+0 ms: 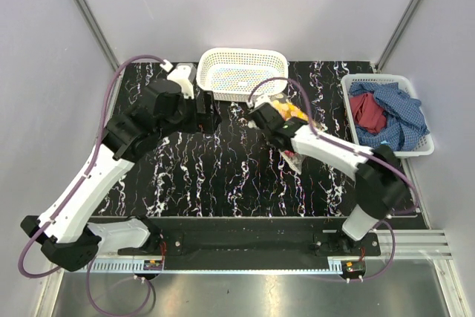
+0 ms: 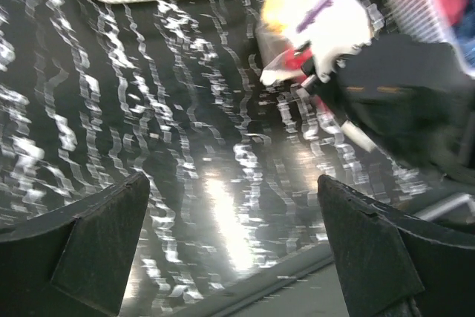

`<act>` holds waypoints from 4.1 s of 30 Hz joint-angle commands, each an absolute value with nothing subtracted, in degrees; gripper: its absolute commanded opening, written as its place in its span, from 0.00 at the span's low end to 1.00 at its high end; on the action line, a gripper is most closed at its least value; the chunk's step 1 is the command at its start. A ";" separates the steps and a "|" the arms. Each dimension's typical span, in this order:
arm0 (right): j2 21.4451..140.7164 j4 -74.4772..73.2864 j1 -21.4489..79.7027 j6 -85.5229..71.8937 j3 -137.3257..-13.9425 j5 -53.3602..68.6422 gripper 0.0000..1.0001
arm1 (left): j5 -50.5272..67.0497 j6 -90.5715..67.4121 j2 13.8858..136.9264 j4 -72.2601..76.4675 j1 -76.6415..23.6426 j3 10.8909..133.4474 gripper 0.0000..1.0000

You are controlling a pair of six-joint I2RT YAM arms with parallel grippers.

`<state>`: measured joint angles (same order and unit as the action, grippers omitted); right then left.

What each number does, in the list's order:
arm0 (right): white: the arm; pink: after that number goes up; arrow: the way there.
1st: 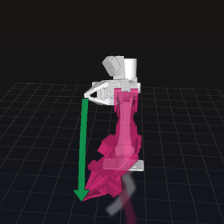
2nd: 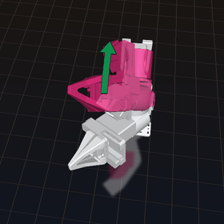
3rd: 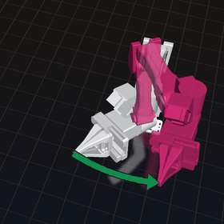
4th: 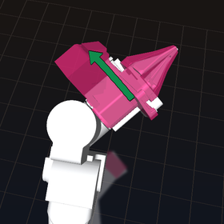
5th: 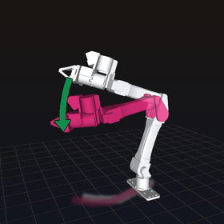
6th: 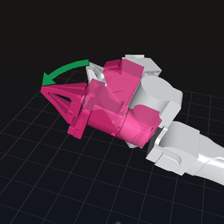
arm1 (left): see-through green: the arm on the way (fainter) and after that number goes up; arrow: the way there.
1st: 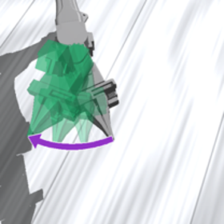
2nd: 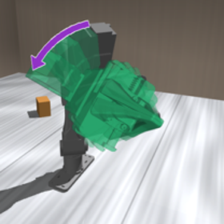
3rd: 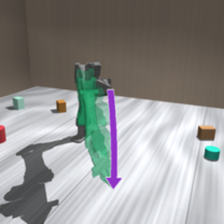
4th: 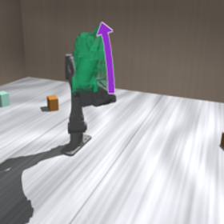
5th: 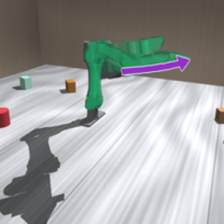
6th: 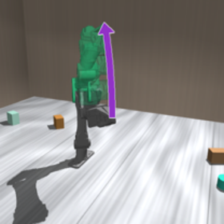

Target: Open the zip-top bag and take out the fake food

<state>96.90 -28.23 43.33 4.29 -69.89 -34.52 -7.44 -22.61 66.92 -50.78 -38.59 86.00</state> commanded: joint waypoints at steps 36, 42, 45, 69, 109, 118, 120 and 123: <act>71.28 -39.11 43.42 -31.19 -65.66 12.21 0.54 | 11.95 -46.75 56.34 -38.67 -34.81 49.33 0.88; 68.03 -38.23 43.42 -34.36 -59.60 15.12 0.63 | 27.65 -42.72 60.01 -33.15 -28.40 37.45 0.88; 64.26 -38.23 43.42 -35.24 -56.17 16.17 0.65 | 35.67 -39.21 62.30 -27.35 -26.99 36.39 0.98; 39.82 -32.26 43.42 -66.79 -32.18 14.33 0.92 | 60.56 -50.43 80.45 5.61 -24.87 28.74 0.14; 62.40 -27.61 49.83 10.72 -68.73 10.90 0.66 | 15.74 -110.92 64.16 -28.92 -36.65 63.10 0.00; 66.35 -24.53 54.84 14.85 -68.38 9.76 0.64 | 14.59 -111.80 65.13 -29.36 -36.65 66.09 0.00; 66.88 -22.69 55.63 15.03 -67.51 5.21 0.62 | 14.50 -111.80 64.95 -29.62 -36.74 66.36 0.00; 67.32 -20.58 55.63 14.59 -66.98 -2.43 0.46 | 14.33 -111.62 64.78 -29.71 -37.18 66.71 0.00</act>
